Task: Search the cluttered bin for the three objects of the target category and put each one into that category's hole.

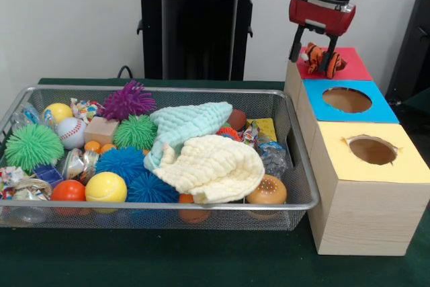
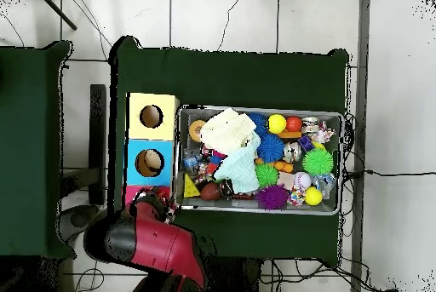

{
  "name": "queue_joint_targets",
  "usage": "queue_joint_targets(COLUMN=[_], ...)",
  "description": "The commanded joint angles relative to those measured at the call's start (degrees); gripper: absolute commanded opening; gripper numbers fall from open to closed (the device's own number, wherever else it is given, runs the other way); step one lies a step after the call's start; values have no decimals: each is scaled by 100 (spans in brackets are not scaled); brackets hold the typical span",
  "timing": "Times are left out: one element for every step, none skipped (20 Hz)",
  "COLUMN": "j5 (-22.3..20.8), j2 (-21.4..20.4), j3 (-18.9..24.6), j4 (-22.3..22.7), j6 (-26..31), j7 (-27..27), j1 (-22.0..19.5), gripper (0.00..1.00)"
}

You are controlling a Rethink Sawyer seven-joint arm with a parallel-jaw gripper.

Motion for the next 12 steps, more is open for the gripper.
queue_joint_targets(j5=[62,61,61,61,62,63,61,54,47,38,41,36], j2=[311,326,340,354,368,377,372,368,363,352,355,360], j3=[95,95,87,93,99,99,119,124,129,152,151,143], j4=[-50,-51,-57,-56,-54,-60,-38,-44,-50,-20,-28,-47], j6=[211,236,242,231,220,236,230,259,288,286,305,344], j7=[1242,1241,1243,1238,1233,1229,1216,1196,1177,1156,1158,1153], j1=[25,33,43,44,45,49,35,26,17,8,16,27], gripper=[100,100,100,100,100,100,100,100,100,100,100,100])
